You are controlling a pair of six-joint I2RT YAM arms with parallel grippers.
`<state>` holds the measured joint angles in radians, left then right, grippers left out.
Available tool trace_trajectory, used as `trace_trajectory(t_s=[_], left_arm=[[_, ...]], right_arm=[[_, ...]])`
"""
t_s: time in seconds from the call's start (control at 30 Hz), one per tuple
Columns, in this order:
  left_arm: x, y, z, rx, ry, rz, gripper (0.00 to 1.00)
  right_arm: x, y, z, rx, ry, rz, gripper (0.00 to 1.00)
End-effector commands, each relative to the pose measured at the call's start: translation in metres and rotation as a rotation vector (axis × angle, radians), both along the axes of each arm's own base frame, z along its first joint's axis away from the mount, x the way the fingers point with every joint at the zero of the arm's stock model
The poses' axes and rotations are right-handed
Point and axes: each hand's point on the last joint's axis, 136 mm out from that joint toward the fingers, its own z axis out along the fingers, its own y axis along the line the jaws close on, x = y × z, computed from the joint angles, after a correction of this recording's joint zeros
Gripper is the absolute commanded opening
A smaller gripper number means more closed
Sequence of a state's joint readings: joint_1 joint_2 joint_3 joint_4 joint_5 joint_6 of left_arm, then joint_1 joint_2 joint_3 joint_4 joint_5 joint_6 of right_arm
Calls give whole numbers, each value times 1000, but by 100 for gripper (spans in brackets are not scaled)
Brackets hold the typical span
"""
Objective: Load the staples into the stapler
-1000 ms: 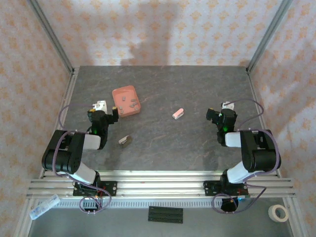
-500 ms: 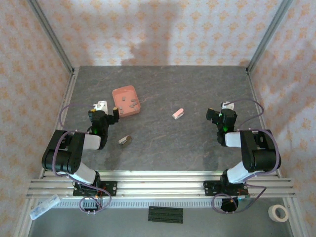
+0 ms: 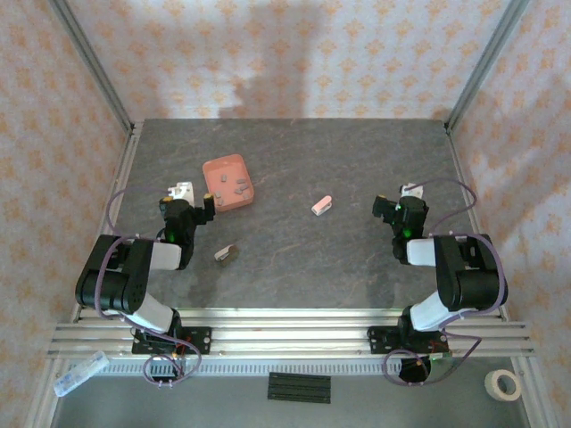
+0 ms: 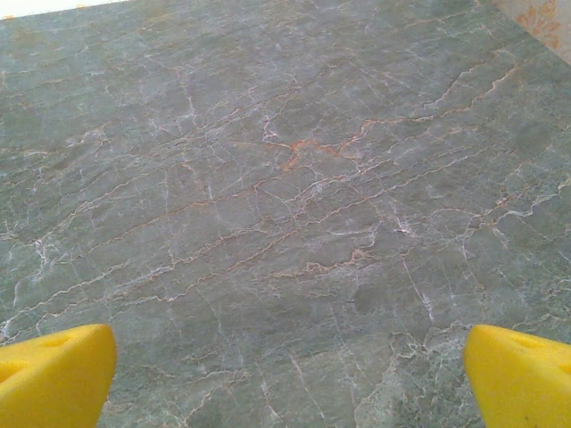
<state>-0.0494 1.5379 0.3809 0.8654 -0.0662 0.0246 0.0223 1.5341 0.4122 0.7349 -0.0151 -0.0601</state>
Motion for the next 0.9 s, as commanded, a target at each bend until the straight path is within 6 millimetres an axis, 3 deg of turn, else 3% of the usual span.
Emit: trace_trajectory(t_s=[0.0,0.6,0.8,0.87], left_arm=[[5,2,8,5,-16,4,100],[6,2,7,-28,-8,-27,100],[4,-2,30,-27,-9,-50,94],[4,-5,49,-26,-5,-65,90]], right_arm=[[7,-5,17,-4,-59,-28,99],[7,-5,16,0,-57,-29,100],[10,-1,24,-3,-35,-7,99],[15,5,35,1,21,30,99]])
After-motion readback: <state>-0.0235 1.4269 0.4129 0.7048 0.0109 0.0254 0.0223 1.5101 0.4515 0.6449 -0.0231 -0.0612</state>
